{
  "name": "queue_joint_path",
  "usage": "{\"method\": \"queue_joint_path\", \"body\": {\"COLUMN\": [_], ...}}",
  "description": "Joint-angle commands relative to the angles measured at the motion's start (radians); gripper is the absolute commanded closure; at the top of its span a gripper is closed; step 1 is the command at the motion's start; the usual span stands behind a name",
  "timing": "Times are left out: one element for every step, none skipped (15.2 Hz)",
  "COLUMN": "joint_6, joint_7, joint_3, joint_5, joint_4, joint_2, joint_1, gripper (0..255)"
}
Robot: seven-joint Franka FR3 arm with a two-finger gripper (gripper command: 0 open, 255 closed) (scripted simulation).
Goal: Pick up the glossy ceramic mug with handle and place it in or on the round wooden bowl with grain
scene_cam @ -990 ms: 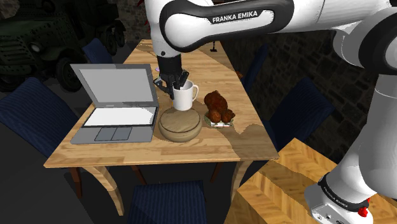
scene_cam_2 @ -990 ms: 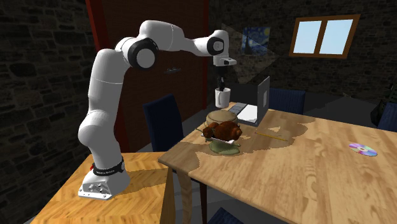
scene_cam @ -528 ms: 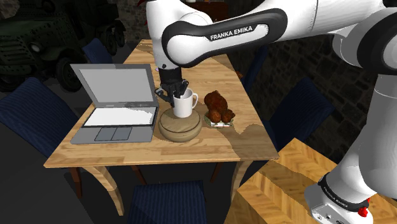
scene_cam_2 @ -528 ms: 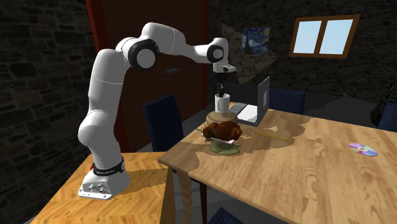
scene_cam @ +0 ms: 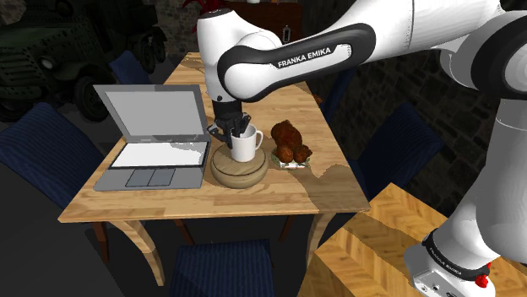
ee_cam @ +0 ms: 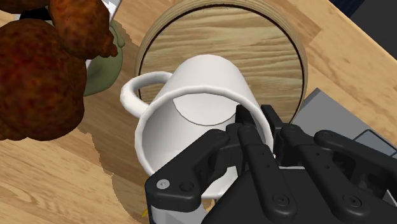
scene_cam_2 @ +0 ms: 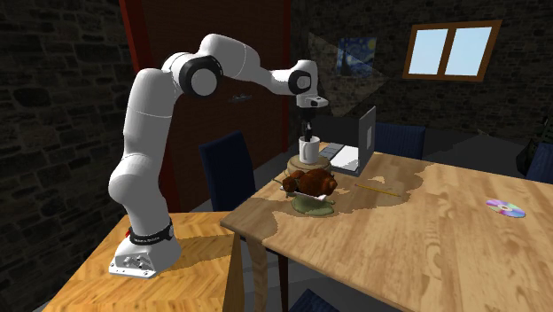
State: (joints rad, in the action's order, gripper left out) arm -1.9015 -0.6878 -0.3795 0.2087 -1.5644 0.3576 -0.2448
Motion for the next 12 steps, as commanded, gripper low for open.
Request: {"method": "queue_joint_path", "body": {"joint_6": [-0.001, -0.001, -0.001, -0.001, -0.001, -0.001, -0.001, -0.001, -0.001, -0.001, 0.030, 0.061], "joint_7": [0.000, 0.000, 0.000, 0.000, 0.000, 0.000, 0.000, 0.000, 0.000, 0.000, 0.003, 0.005], "joint_3": [0.000, 0.000, 0.000, 0.000, 0.000, 0.000, 0.000, 0.000, 0.000, 0.000, -0.002, -0.004], "joint_5": [0.000, 0.000, 0.000, 0.000, 0.000, 0.000, 0.000, 0.000, 0.000, 0.000, -0.003, -0.006], "joint_4": [-0.001, -0.001, -0.001, -0.001, -0.001, -0.001, -0.001, -0.001, -0.001, -0.001, 0.025, 0.053], "joint_2": [0.000, 0.000, 0.000, 0.000, 0.000, 0.000, 0.000, 0.000, 0.000, 0.000, -0.006, -0.010], "joint_1": [0.000, 0.000, 0.000, 0.000, 0.000, 0.000, 0.000, 0.000, 0.000, 0.000, -0.002, -0.004], "gripper": [255, 255, 255, 255, 0, 0, 0, 0, 0, 0, 0, 0]}}
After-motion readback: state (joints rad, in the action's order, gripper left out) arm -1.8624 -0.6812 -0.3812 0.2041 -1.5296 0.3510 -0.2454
